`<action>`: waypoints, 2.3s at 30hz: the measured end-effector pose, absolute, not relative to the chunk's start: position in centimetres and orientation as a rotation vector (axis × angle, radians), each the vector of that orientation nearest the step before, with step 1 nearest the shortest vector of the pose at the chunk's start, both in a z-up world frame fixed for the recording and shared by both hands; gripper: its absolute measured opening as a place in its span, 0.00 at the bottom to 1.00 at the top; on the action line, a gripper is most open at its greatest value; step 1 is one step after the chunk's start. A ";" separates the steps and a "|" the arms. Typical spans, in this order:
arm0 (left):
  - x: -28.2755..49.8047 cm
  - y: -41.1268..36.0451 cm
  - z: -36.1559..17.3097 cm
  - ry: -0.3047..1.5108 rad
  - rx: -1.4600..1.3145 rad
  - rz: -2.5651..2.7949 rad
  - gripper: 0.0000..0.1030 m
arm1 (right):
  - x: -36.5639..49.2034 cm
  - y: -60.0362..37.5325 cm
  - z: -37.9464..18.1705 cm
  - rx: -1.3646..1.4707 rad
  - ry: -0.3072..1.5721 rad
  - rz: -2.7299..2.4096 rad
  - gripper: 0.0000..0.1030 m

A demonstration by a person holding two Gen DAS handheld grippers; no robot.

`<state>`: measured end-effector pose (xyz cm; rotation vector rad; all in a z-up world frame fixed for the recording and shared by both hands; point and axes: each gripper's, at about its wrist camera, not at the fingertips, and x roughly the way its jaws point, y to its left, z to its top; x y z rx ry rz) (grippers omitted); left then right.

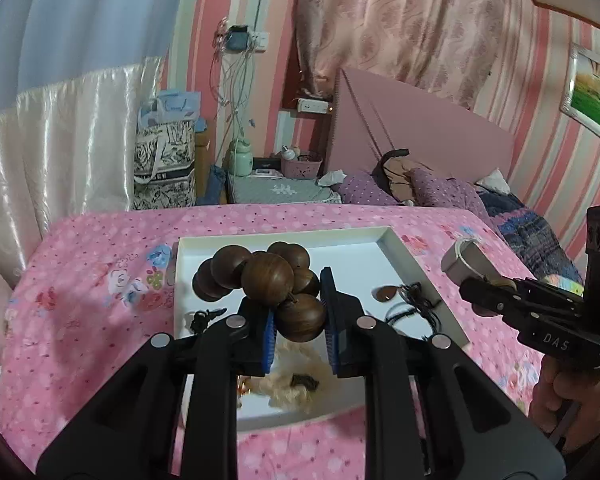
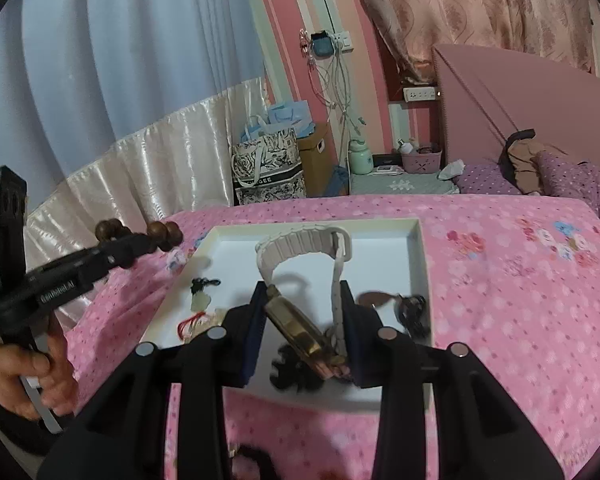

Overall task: Organize jewelry
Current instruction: 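Carry the bead bracelet and watch over the white tray, then open both grippers to release the bracelet and watch into the tray, then withdraw both grippers toward the black scrunchie and red bead charm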

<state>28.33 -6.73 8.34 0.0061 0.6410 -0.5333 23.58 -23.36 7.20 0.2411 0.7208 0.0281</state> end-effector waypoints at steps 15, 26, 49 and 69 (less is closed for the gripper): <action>34.2 -10.0 -1.3 0.776 0.037 -0.479 0.17 | 31.8 -20.4 -0.9 0.192 0.904 0.035 0.34; 34.8 -11.6 -4.4 0.882 0.099 -0.492 0.17 | 33.2 -19.0 -4.3 0.127 1.004 0.021 0.34; 34.5 -8.9 -2.7 0.921 -0.038 -0.514 0.78 | 31.3 -22.3 -0.1 0.192 0.918 0.012 0.59; 16.0 -2.8 -0.7 0.735 0.117 -0.381 0.83 | 12.0 -25.5 4.2 0.068 0.751 -0.187 0.60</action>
